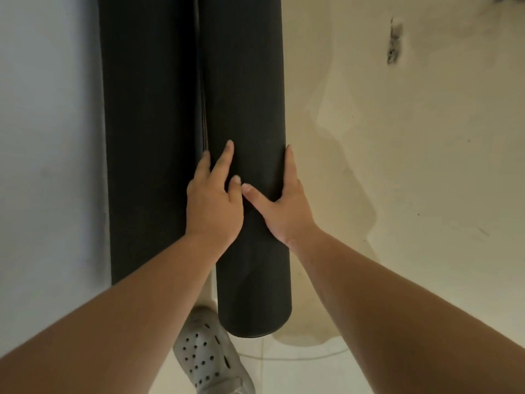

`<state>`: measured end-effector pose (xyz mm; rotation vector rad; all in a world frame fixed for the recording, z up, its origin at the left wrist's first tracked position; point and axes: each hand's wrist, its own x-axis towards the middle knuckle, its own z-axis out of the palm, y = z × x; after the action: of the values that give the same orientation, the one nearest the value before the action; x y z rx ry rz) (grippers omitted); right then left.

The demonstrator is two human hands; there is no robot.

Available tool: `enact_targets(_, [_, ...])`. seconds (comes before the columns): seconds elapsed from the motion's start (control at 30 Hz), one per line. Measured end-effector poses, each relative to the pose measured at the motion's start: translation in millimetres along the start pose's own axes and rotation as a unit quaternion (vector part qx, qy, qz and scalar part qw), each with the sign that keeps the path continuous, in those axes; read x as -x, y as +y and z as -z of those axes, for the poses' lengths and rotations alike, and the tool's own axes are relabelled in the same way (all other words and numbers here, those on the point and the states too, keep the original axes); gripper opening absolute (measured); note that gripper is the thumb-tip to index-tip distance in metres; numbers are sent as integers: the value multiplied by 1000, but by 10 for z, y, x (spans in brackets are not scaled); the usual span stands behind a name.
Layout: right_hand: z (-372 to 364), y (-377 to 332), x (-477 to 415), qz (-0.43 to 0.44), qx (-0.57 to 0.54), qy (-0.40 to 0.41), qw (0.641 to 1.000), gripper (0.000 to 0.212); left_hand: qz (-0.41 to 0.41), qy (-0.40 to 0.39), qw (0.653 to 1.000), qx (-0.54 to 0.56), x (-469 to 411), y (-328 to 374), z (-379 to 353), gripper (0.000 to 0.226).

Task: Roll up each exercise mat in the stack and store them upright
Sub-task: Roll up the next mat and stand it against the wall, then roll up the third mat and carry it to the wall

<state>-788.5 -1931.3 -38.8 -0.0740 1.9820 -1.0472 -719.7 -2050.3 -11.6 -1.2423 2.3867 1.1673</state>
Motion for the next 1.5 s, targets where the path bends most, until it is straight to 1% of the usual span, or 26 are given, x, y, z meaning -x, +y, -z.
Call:
enact_targets(0.07, [-52, 72, 79, 8, 4, -39, 999, 123, 37, -30, 999, 22, 46, -85, -4, 63])
enact_targets(0.13, [-105, 137, 120, 23, 27, -67, 997, 133, 41, -46, 998, 29, 49, -139, 8, 82])
enact_targets(0.2, [-141, 176, 105, 32, 44, -67, 996, 136, 40, -47, 998, 24, 24, -166, 5, 101])
enact_targets(0.23, [-154, 187, 87, 33, 46, -62, 996, 135, 37, -44, 998, 14, 16, -174, -4, 105])
enact_targets(0.33, [-149, 115, -3, 35, 34, -55, 997, 135, 11, -42, 998, -49, -91, -144, 16, 104])
enact_targets(0.4, [-140, -3, -175, 35, 22, -46, 998, 137, -16, -26, 993, -117, -304, -63, 102, 103])
enact_targets(0.5, [-160, -215, -469, 35, 21, -43, 998, 139, -54, 32, 966, -250, -670, 93, 282, 102])
enact_targets(0.53, [-171, -263, -513, 33, 28, -48, 998, 140, -55, 34, 960, -273, -717, 127, 320, 102])
enact_targets(0.63, [-144, -363, -504, 4, 65, -60, 996, 142, -23, 16, 955, -294, -679, 210, 349, 102])
enact_targets(0.7, [-97, -464, -432, -17, 122, -69, 990, 140, 19, 4, 957, -290, -615, 303, 365, 105])
enact_targets(0.77, [-20, -574, -323, -8, 207, -55, 977, 130, 57, -2, 958, -281, -516, 477, 383, 108])
enact_targets(0.8, [49, -623, -237, 0, 235, -46, 971, 123, 60, -5, 959, -277, -437, 591, 396, 108])
enact_targets(0.87, [249, -696, 12, 3, 247, -40, 968, 113, 32, -9, 960, -277, -217, 822, 446, 102])
enact_targets(0.93, [542, -762, 356, -14, 245, -44, 968, 112, 13, -13, 961, -275, 90, 1026, 566, 95])
enact_targets(1.0, [904, -869, 773, -37, 226, -35, 973, 111, 35, -25, 964, -264, 486, 1260, 713, 94])
enact_targets(1.07, [1307, -1049, 1240, -66, 171, -18, 983, 108, 72, -56, 968, -233, 966, 1667, 877, 100])
enact_targets(1.13, [1708, -1325, 1756, -71, 151, -22, 986, 104, 63, -82, 974, -200, 1496, 2208, 1078, 103])
enact_targets(1.23, [2415, -1907, 2588, -40, 176, -39, 983, 105, 40, -69, 981, -179, 2278, 3066, 1543, 102])
enact_targets(1.33, [3195, -2537, 3462, 3, 198, -55, 979, 106, 54, -43, 982, -179, 3044, 3717, 2116, 100])
enact_targets(1.4, [3682, -2853, 3991, 44, 207, -48, 976, 105, 35, -26, 980, -195, 3515, 4051, 2453, 100])
enact_targets(1.5, [4329, -3141, 4737, 85, 209, -10, 974, 104, -8, 8, 981, -194, 4127, 4485, 2846, 99])
